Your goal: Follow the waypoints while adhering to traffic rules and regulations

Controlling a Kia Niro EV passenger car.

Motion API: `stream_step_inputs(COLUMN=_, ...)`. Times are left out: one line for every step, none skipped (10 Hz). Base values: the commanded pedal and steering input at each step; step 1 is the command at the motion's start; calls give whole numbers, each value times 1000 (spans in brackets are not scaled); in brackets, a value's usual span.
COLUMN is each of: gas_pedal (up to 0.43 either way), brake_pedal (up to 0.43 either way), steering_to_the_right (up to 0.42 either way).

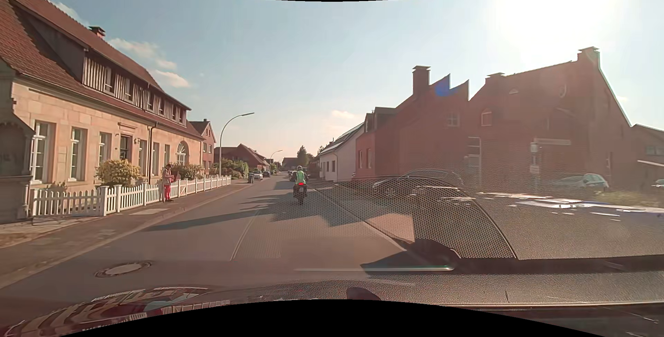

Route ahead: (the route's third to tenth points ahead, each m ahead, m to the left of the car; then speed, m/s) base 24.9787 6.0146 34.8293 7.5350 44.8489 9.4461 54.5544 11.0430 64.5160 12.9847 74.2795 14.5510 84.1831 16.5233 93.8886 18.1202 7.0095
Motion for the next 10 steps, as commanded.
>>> stream_step_inputs(gas_pedal=228, brake_pedal=0, steering_to_the_right=-135)
stream_step_inputs(gas_pedal=240, brake_pedal=0, steering_to_the_right=-125)
stream_step_inputs(gas_pedal=240, brake_pedal=0, steering_to_the_right=-118)
stream_step_inputs(gas_pedal=240, brake_pedal=0, steering_to_the_right=-106)
stream_step_inputs(gas_pedal=240, brake_pedal=0, steering_to_the_right=-80)
stream_step_inputs(gas_pedal=240, brake_pedal=0, steering_to_the_right=-52)
stream_step_inputs(gas_pedal=240, brake_pedal=0, steering_to_the_right=-37)
stream_step_inputs(gas_pedal=240, brake_pedal=0, steering_to_the_right=-23)
stream_step_inputs(gas_pedal=240, brake_pedal=0, steering_to_the_right=-16)
stream_step_inputs(gas_pedal=240, brake_pedal=0, steering_to_the_right=-14)
